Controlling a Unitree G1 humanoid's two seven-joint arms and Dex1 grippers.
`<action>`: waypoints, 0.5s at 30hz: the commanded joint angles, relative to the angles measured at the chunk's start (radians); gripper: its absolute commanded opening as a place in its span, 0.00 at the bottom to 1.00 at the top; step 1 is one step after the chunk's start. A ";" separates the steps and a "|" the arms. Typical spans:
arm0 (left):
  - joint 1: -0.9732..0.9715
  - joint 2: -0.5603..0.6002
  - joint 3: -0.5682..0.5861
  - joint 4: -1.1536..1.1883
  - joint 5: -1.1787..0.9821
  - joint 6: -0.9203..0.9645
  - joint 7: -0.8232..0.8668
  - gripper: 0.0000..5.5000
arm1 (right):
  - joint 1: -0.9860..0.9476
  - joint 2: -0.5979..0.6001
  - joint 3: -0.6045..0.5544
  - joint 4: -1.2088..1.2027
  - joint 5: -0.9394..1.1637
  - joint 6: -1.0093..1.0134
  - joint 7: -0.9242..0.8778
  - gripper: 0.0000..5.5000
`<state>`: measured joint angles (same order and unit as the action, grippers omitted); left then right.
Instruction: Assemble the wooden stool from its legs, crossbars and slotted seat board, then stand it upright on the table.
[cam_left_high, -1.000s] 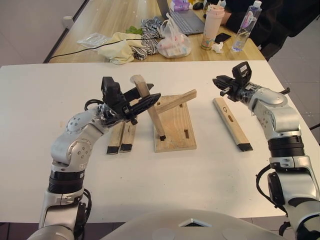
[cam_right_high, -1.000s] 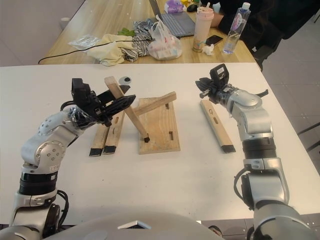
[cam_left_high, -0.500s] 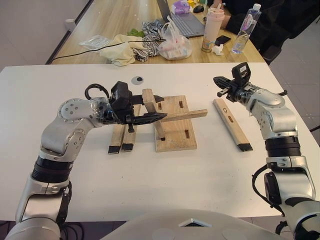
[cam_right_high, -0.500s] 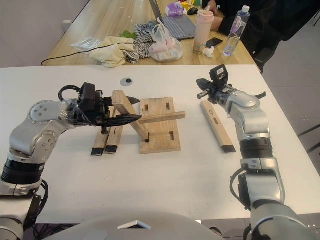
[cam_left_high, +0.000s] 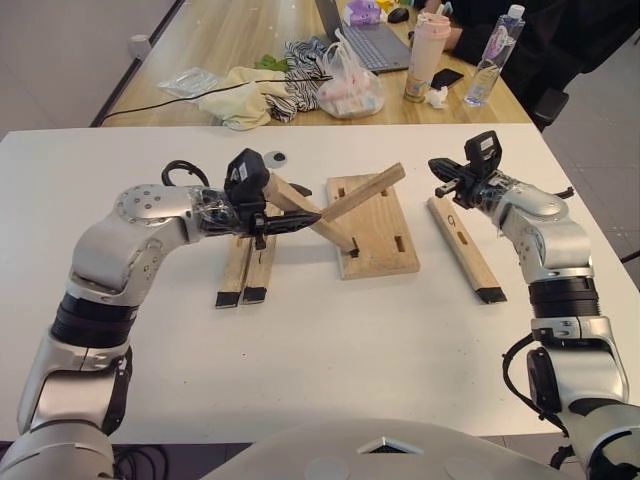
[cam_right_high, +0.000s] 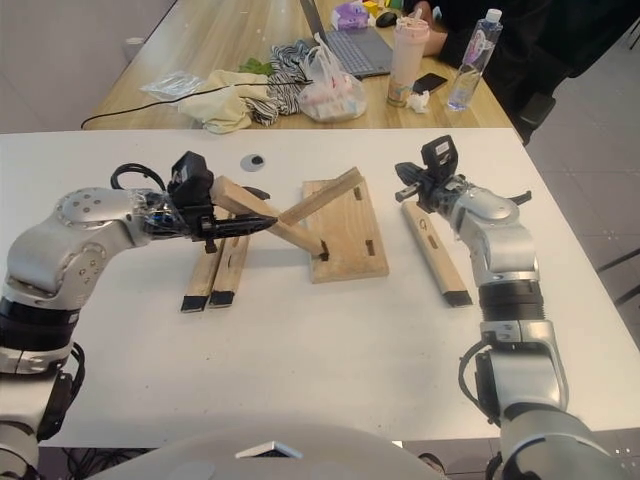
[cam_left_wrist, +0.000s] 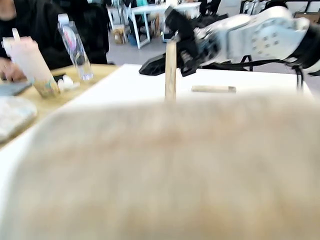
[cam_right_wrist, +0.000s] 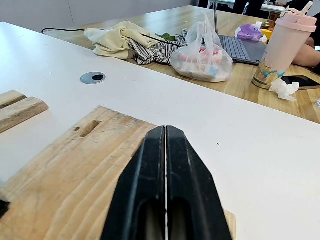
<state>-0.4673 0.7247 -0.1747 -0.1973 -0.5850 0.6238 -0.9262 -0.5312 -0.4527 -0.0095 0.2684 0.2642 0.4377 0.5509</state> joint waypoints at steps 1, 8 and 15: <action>-0.023 0.032 -0.051 0.006 0.032 0.081 -0.056 0.37 | 0.009 0.012 0.001 0.010 -0.019 -0.011 -0.003 0.00; -0.161 0.115 -0.136 0.051 0.097 0.145 -0.191 0.37 | 0.031 0.003 0.033 0.064 -0.097 -0.071 -0.015 0.00; -0.325 0.178 -0.342 0.153 0.256 0.146 -0.363 0.37 | 0.064 0.032 0.037 0.085 -0.124 -0.099 -0.018 0.00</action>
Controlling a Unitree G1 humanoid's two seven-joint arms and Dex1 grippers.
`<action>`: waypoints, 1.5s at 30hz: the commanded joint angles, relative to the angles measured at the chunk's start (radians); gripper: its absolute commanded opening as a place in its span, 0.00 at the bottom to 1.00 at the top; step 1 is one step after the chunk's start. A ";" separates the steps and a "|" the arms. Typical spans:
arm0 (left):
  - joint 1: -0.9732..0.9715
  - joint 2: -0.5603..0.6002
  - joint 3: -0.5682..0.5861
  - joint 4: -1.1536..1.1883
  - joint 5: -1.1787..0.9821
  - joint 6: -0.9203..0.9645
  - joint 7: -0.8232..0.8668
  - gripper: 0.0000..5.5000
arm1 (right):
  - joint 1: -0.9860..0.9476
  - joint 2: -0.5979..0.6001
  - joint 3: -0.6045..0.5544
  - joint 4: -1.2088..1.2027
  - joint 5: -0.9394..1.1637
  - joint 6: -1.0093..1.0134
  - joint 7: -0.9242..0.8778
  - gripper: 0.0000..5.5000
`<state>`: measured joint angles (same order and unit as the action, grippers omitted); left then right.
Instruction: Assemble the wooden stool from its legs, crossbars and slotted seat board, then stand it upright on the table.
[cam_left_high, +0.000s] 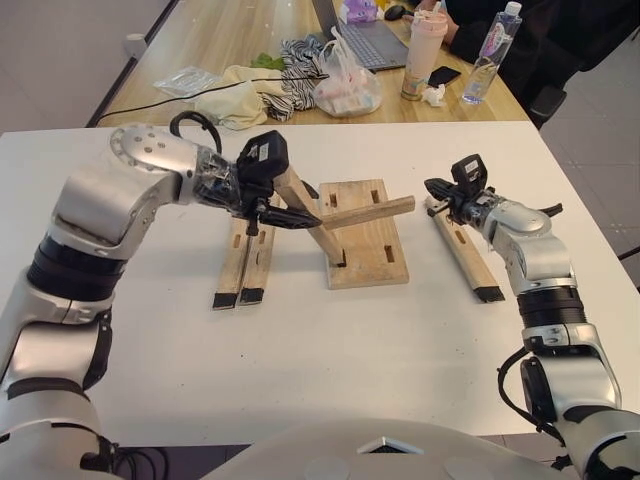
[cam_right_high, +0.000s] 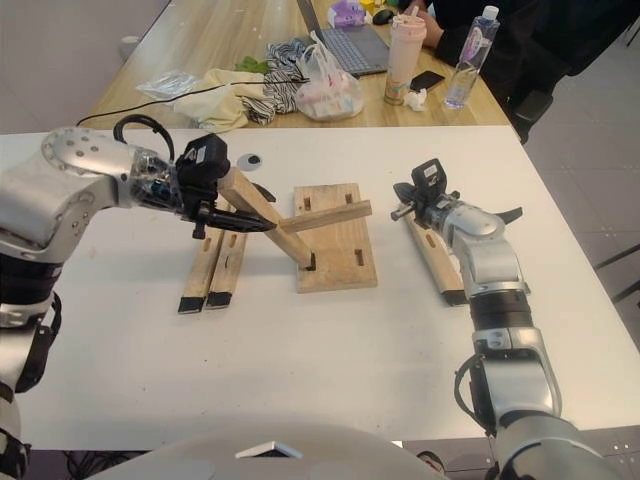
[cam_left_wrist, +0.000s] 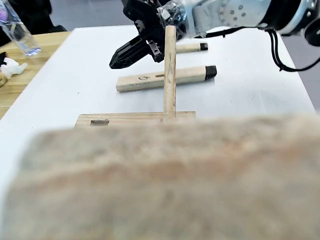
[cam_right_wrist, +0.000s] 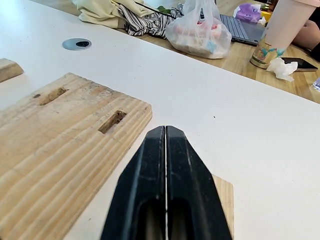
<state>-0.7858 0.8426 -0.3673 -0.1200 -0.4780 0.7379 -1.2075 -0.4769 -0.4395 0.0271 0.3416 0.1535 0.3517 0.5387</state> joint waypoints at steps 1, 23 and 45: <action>-0.029 0.062 -0.179 0.094 0.174 0.019 -0.110 0.37 | 0.010 0.021 0.001 0.018 -0.015 -0.016 -0.007 0.00; 0.210 0.003 0.009 0.039 0.131 -0.050 -0.053 0.50 | 0.042 0.026 -0.005 0.018 -0.022 -0.027 -0.006 0.00; 0.033 -0.081 0.157 0.081 0.031 0.043 -0.048 0.63 | 0.052 0.037 -0.008 0.035 -0.043 -0.032 0.012 0.00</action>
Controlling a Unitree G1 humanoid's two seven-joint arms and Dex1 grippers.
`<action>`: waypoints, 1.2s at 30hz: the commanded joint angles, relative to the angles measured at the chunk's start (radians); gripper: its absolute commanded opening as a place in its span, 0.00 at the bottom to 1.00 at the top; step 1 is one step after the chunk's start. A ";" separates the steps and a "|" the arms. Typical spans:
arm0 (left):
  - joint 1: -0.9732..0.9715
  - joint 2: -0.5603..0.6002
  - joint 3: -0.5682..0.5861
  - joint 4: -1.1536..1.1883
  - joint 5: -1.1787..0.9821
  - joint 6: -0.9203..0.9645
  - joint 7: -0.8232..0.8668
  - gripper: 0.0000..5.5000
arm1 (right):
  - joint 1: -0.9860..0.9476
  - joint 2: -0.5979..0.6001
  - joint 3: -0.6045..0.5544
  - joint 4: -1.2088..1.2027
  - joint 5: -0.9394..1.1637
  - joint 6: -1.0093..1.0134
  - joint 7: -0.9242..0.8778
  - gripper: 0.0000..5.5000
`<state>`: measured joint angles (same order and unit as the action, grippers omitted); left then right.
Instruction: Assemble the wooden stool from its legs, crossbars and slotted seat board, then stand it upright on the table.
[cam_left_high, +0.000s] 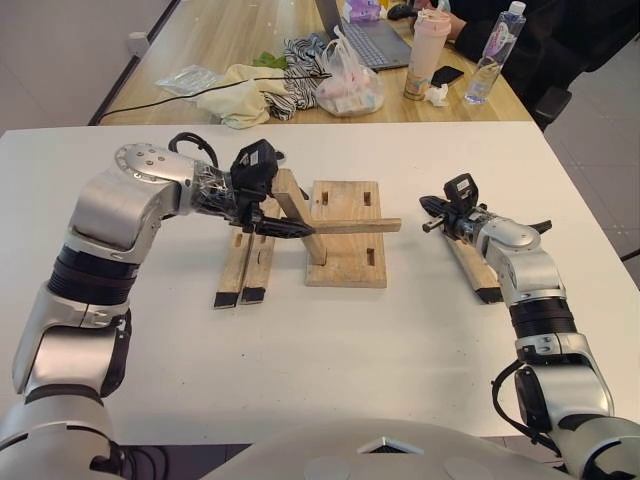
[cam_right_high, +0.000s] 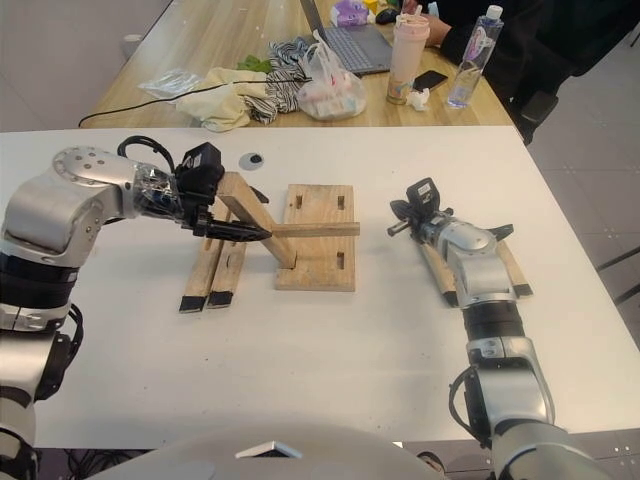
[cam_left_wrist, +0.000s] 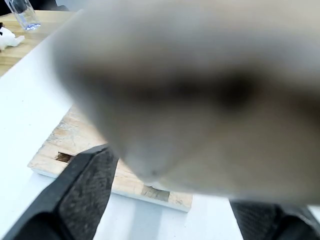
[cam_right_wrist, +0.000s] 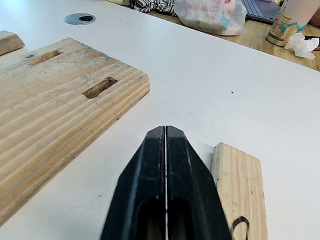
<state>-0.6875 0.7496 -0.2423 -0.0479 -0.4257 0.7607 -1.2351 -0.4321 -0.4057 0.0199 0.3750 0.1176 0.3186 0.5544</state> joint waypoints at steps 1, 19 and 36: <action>-0.074 0.013 0.039 0.011 -0.025 0.019 -0.024 0.63 | 0.006 0.005 0.000 0.003 -0.007 0.000 -0.004 0.00; 0.629 -0.165 0.581 -0.352 -0.129 0.149 0.574 0.63 | 0.016 -0.064 -0.129 -0.136 0.024 0.061 -0.047 0.00; 0.471 -0.262 0.260 -0.010 0.145 -0.014 0.731 0.63 | 0.089 0.122 -0.234 -0.231 0.016 -0.079 -0.375 0.00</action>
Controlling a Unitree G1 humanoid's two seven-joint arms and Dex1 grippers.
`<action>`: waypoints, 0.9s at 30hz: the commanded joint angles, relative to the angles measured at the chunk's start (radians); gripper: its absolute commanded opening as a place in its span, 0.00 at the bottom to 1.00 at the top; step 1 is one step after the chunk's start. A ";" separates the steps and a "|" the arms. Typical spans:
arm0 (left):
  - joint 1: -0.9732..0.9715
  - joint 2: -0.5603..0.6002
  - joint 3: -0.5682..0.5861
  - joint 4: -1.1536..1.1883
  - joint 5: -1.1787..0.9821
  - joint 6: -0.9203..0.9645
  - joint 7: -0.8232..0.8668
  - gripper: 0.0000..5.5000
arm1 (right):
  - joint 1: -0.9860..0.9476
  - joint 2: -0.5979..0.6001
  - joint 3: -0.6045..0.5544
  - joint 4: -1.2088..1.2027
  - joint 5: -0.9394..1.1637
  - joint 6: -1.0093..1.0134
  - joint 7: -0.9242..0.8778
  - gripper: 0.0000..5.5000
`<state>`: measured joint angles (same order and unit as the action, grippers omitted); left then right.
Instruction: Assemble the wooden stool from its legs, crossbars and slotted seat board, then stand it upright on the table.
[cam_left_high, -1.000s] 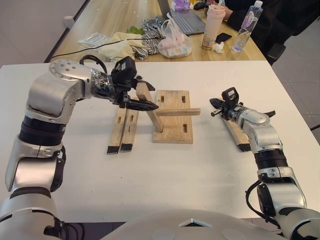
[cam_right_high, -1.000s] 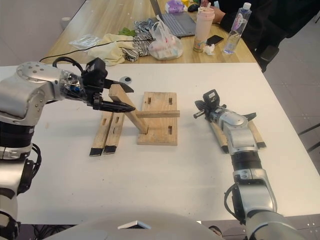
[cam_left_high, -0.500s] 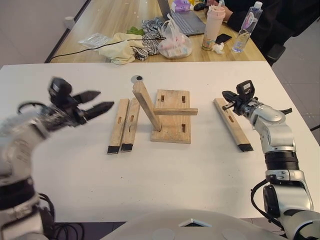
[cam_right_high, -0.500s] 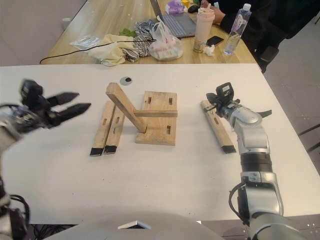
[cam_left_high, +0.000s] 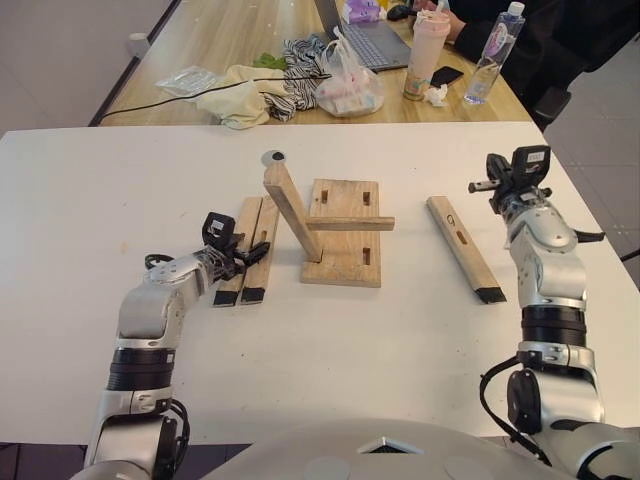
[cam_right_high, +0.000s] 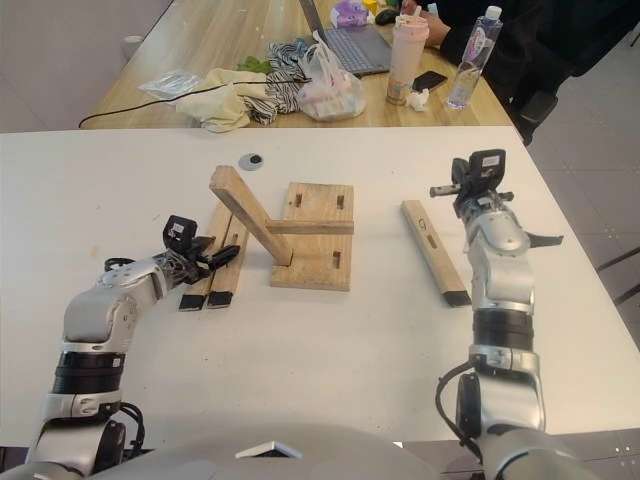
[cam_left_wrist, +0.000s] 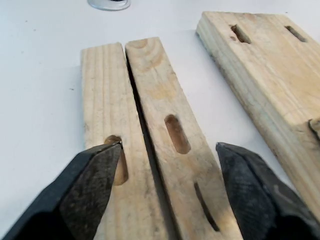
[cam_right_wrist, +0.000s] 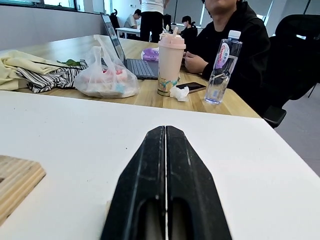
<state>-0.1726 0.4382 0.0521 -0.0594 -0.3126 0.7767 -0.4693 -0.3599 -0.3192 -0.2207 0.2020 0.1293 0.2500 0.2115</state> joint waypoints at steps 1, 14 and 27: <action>-0.064 0.067 -0.039 0.017 0.038 -0.040 -0.054 0.63 | 0.026 0.049 0.013 -0.087 -0.001 -0.006 -0.051 0.00; -0.094 0.068 -0.065 0.068 -0.018 0.236 -0.087 0.63 | 0.042 0.079 -0.019 -0.053 0.004 -0.070 -0.121 0.00; -0.109 0.149 -0.264 0.109 0.154 0.194 -0.036 0.63 | -0.012 0.077 -0.001 0.055 -0.002 -0.130 -0.118 0.00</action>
<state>-0.3028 0.5824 -0.1641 -0.0464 -0.2094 0.9524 -0.5223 -0.3414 -0.2462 -0.2141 0.2322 0.1207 0.1330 0.1030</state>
